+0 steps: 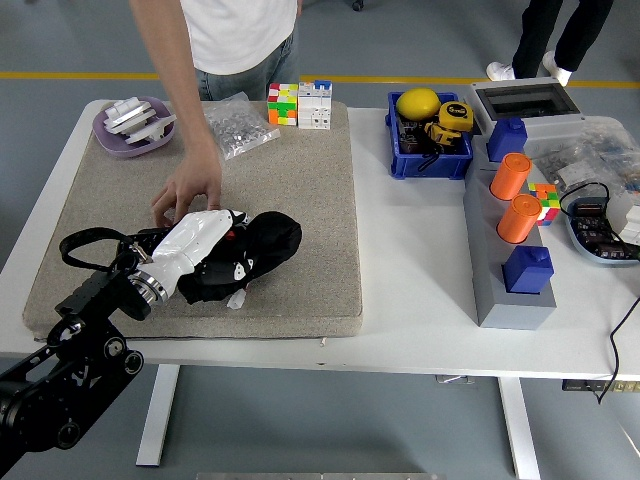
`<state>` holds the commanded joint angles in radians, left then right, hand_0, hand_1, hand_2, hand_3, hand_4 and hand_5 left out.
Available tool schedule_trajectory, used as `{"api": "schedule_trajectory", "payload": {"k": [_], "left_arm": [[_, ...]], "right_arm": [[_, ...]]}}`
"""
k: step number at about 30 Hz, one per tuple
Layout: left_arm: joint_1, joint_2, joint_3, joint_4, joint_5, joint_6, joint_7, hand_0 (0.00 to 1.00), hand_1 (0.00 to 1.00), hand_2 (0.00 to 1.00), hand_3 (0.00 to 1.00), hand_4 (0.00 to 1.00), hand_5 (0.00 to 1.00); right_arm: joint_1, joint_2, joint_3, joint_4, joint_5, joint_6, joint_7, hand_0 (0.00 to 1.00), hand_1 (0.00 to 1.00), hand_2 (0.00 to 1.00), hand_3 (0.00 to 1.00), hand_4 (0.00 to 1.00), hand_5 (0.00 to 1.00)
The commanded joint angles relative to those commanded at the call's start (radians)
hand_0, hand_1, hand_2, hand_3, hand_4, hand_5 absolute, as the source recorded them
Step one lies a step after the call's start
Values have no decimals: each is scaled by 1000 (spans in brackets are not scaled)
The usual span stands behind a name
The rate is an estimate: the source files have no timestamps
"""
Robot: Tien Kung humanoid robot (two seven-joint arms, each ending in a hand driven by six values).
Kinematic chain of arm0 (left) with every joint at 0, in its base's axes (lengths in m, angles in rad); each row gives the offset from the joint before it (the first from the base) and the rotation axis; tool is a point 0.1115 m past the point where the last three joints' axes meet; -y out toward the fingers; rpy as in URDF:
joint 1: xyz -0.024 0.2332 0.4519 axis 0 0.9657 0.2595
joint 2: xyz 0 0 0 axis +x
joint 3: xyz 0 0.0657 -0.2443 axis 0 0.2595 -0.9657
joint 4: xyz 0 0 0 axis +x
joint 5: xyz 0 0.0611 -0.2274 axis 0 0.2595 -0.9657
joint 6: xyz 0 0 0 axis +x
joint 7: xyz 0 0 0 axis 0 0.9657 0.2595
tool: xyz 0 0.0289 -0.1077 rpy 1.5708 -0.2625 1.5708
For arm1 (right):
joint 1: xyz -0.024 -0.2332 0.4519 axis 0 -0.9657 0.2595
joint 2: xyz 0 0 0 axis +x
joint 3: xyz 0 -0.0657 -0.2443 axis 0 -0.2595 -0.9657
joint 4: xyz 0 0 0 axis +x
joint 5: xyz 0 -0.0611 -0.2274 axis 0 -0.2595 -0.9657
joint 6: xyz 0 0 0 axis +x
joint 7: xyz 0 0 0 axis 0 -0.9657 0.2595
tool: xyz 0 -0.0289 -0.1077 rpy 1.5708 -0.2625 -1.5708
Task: Pick the rag up,wipe the panel,place it on the desk
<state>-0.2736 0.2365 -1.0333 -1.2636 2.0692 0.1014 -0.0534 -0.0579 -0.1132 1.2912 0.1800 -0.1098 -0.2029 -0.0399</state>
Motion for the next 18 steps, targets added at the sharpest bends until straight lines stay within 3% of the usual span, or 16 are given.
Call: {"api": "schedule_trajectory", "payload": {"k": [18], "left_arm": [[75,39,-170,53,4,13,-15,298,287,507,485,428,2]], "right_arm": [[-4,0,10,0,-5,-2,0,754,662,677,613,998,476]]}}
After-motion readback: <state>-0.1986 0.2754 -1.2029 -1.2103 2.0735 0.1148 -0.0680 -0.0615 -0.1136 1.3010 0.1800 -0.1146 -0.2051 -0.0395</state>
